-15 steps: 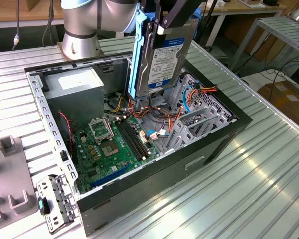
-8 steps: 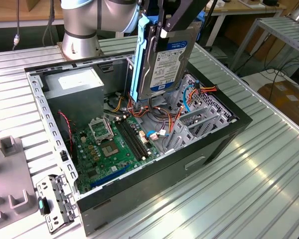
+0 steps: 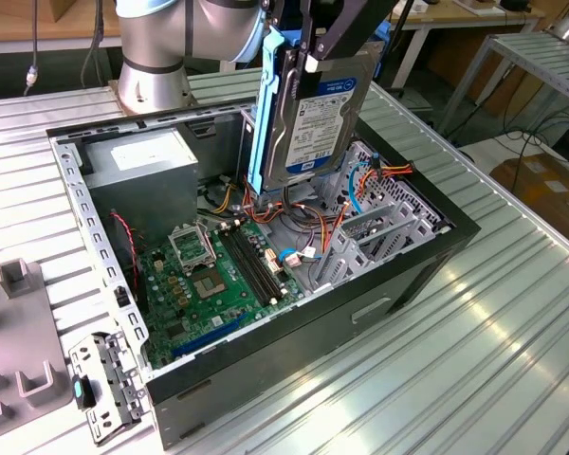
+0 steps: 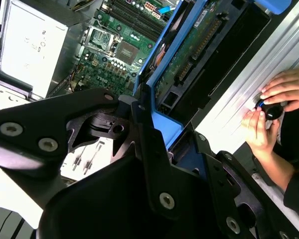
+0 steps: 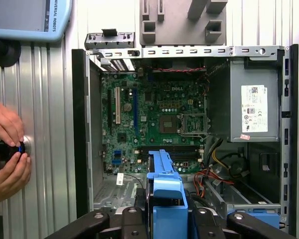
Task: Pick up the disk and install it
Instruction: 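Insert the disk into the insertion slot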
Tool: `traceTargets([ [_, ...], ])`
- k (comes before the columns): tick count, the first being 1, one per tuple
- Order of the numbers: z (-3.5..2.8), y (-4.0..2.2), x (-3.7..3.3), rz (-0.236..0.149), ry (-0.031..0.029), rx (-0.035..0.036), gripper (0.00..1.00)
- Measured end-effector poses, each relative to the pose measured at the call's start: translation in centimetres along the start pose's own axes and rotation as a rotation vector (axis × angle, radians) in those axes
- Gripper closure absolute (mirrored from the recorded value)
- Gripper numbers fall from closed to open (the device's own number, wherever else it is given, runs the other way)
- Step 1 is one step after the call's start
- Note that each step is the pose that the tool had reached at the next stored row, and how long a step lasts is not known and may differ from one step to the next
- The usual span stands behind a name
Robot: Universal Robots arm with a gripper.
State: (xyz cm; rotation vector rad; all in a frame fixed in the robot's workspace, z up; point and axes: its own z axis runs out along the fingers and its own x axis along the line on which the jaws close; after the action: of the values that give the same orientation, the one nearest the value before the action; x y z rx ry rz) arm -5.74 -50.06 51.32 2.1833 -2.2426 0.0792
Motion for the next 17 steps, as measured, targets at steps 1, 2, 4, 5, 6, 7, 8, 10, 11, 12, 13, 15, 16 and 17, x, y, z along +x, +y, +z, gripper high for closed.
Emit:
traceTargets([
  [1, 0.0, 0.0, 0.0, 0.0, 0.0, 0.0, 0.63],
  [2, 0.01, 0.0, 0.0, 0.0, -0.0001, 0.0, 0.63],
  [4, 0.07, -0.09, 0.0, 0.0, -0.0003, -0.0003, 0.63],
  [5, 0.1, -0.2, -0.01, 0.0, 0.0, -0.001, 0.63],
  [6, 0.15, -0.37, -0.01, 0.0, 0.0, -0.0018, 0.63],
  [7, 0.2, -0.61, -0.02, 0.0, 0.0001, -0.0027, 0.63],
  [8, 0.26, -0.79, -0.01, 0.001, 0.0, -0.0034, 0.63],
  [10, 0.38, -1.13, 0.05, 0.001, 0.0001, -0.0053, 0.63],
  [11, 0.53, -1.38, 0.19, 0.001, 0.0003, -0.0096, 0.63],
  [12, 0.66, -1.5, 0.3, 0.001, 0.0004, -0.0137, 0.63],
  [13, 0.74, -1.58, 0.39, 0.001, 0.0005, -0.0166, 0.63],
  [15, 0.89, -1.77, 0.64, 0.001, 0.0007, -0.0204, 0.63],
  [16, 0.96, -1.88, 0.81, 0.001, 0.0006, -0.0212, 0.63],
  [17, 1.0, -1.95, 0.96, 0.001, 0.0005, -0.0214, 0.63],
])
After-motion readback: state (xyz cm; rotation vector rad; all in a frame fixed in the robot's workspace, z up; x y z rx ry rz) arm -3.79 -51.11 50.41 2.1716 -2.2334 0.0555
